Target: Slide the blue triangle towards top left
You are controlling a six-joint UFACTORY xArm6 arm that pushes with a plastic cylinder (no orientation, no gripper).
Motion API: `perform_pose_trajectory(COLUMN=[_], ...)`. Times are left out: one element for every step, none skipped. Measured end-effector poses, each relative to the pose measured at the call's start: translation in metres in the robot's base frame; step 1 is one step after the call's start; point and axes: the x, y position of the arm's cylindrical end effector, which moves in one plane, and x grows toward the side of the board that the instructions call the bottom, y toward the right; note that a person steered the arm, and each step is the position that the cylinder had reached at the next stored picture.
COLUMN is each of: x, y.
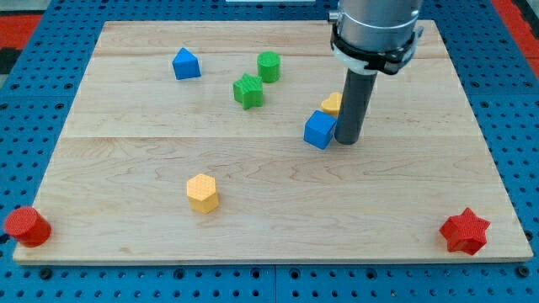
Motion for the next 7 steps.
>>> perform_pose_trajectory(x=[-0.031, -0.042, -0.048, -0.067, -0.096, -0.117, -0.132], y=[-0.023, -0.073, -0.103, -0.136, -0.185, -0.236, -0.263])
